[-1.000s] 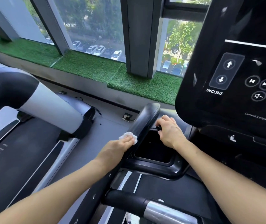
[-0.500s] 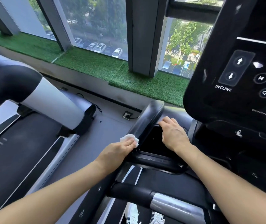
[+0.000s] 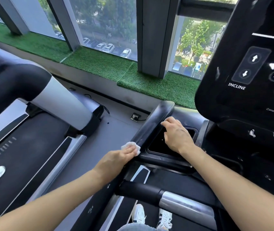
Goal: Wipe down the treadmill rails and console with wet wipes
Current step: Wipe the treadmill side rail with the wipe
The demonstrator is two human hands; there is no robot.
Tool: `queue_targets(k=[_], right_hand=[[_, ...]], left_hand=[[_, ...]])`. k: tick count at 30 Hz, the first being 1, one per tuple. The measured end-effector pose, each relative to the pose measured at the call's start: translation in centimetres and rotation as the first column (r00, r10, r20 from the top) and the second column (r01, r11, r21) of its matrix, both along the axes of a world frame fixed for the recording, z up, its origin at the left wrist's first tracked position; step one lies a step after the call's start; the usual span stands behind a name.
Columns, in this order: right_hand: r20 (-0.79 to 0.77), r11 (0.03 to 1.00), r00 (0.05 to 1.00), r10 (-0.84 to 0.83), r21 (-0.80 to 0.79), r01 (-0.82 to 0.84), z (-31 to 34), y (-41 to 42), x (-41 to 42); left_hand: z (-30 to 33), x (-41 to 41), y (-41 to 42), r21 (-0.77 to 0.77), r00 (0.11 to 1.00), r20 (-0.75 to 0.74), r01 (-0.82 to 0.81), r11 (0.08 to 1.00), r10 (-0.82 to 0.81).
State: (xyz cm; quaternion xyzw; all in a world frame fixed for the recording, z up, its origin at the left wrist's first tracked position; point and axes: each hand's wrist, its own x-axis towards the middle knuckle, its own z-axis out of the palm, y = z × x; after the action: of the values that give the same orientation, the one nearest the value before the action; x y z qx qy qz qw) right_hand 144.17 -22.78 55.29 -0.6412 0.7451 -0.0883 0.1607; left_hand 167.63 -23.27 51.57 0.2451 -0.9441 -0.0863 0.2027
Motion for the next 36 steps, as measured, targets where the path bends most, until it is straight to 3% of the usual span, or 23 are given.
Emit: queue_targets(k=[4,10,15,18,24,32,36], right_hand=[[0.045,0.998,0.999,-0.025,0.051,0.023,-0.2,0.4,1.7],[0.036,0.986,0.998,-0.054,0.157,0.048,-0.8,1.3,2.1],[0.015,0.972,1.0,-0.017,0.233,0.013,-1.3,2.7,3.1],[0.0,0.955,1.0,-0.019,0.296,0.018,-1.7,3.1,3.3],[-0.04,0.929,0.998,0.043,0.369,-0.025,-1.5,2.9,3.3],[-0.018,0.926,0.991,0.134,0.359,-0.119,-0.7,3.4,3.3],[0.027,0.911,0.976,0.216,0.354,-0.211,-0.1,4.6,3.4]], left_hand=[[0.1,-1.5,-1.4,0.003,0.997,0.07,0.023,1.0,-0.023],[-0.7,-7.4,-5.8,0.128,0.978,0.198,-0.086,0.988,0.06],[-0.9,-0.9,-2.0,0.164,0.992,0.117,0.022,0.986,-0.042],[-0.7,0.8,-1.0,0.178,0.984,0.163,0.037,0.983,-0.067],[0.2,-6.2,-4.6,0.123,0.952,0.298,-0.102,0.987,0.061],[-0.2,2.0,1.7,0.185,0.987,0.156,-0.073,0.98,0.044],[0.2,2.3,2.6,0.148,0.98,0.186,-0.105,0.983,0.077]])
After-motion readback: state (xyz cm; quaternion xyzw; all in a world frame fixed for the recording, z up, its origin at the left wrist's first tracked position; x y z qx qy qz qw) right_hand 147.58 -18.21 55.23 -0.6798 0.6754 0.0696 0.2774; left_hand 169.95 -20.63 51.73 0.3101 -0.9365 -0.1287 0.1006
